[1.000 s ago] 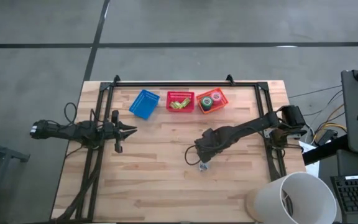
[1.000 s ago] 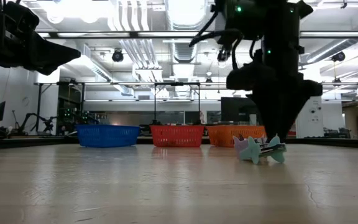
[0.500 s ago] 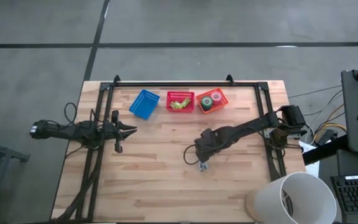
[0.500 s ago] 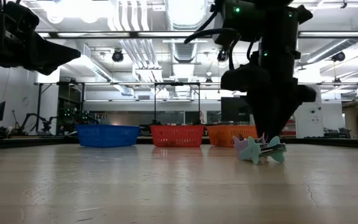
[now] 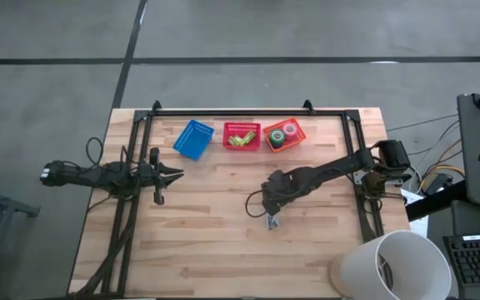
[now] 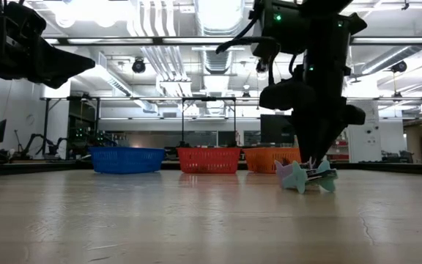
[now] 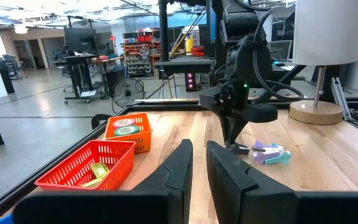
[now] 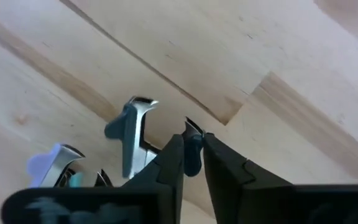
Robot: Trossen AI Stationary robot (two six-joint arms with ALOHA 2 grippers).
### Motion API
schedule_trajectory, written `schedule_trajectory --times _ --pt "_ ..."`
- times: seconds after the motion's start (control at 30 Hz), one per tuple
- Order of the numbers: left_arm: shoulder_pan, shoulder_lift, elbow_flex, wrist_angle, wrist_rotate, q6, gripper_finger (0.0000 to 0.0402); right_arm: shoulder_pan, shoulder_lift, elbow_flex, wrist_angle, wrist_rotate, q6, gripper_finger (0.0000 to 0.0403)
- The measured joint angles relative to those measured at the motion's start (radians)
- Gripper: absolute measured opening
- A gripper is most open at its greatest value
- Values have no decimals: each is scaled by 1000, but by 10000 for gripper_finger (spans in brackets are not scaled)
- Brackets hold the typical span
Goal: Pick and place Stapler, Stapler remover, tape
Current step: Put the black staple remover into the blue bin
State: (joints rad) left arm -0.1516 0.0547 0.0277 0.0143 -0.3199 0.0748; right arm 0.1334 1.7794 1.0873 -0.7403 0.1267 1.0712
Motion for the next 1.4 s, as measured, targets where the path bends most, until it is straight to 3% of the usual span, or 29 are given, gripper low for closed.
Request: schedule_trajectory --times 0.27,0.67,1.1,1.27,1.4 --pt "0 0 0 0 0 0 51 -1 1 0 81 16 -128 12" --pt "0 0 0 0 0 0 51 -9 0 16 145 104 -273 8" --pt "0 0 0 0 0 0 51 -30 -4 214 172 276 -452 8" --pt "0 0 0 4 -1 0 51 -30 1 280 277 325 -602 8" --pt "1 -2 -2 97 -56 -7 51 -31 3 294 412 325 -700 8"
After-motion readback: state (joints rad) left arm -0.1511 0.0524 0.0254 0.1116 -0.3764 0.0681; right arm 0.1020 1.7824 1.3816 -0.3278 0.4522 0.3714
